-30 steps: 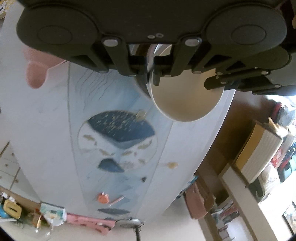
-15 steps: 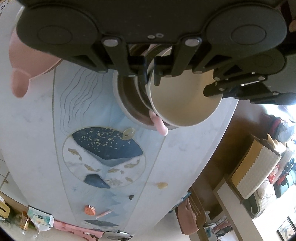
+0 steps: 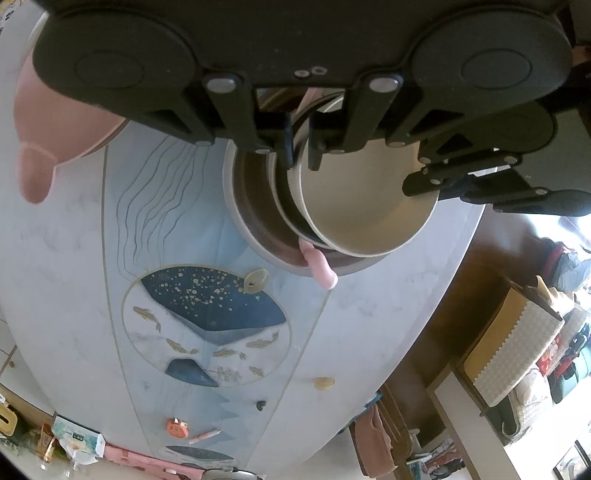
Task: Organize plates and bowls
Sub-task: 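Lower the cream bowl into the pot and open both grippers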
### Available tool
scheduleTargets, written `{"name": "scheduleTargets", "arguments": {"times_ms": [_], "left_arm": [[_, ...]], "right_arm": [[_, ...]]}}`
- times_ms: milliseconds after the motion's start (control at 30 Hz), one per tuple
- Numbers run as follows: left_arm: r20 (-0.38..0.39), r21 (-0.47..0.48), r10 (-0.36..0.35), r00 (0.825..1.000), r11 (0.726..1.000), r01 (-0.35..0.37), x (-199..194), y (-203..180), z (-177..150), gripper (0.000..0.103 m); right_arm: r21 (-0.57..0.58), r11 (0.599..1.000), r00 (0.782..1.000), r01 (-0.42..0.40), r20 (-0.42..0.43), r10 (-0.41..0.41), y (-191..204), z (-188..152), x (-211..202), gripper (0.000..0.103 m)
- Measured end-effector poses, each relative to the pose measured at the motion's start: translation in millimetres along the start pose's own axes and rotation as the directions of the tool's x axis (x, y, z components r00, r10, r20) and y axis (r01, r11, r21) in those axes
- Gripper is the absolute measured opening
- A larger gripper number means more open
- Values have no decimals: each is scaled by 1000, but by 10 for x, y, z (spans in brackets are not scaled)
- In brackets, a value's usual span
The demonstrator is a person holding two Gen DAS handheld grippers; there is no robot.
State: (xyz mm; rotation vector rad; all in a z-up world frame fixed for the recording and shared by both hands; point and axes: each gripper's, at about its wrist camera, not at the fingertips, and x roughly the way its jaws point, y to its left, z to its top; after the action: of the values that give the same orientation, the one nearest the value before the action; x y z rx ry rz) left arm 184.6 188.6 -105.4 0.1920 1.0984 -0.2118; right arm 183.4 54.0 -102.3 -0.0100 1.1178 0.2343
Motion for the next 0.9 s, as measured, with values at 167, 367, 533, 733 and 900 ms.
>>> {"name": "scheduleTargets", "arguments": {"times_ms": [167,367,533,733,900], "left_arm": [[-6,-11,-13,1000,1000,13,-1,37,3,6],[4,-30,-34,999,999,34,-32,62,10,6],[24,-40,-49,998,998,50,-92,94,-10,6],[67,-49,-66,996,996,69,-215,174,-56,7],[94,-55,-70,993,996,75,-293,249,-81,11]], "right_arm": [[-3,1000,1000,-15,-8,15,-8,-4,19,16],[2,999,999,-33,3,33,-26,-19,-15,18],[-18,998,998,-53,28,54,-27,-38,-112,21],[-10,997,996,-74,58,75,-105,-67,-246,34],[4,997,993,-83,79,82,-209,-89,-334,39]]}}
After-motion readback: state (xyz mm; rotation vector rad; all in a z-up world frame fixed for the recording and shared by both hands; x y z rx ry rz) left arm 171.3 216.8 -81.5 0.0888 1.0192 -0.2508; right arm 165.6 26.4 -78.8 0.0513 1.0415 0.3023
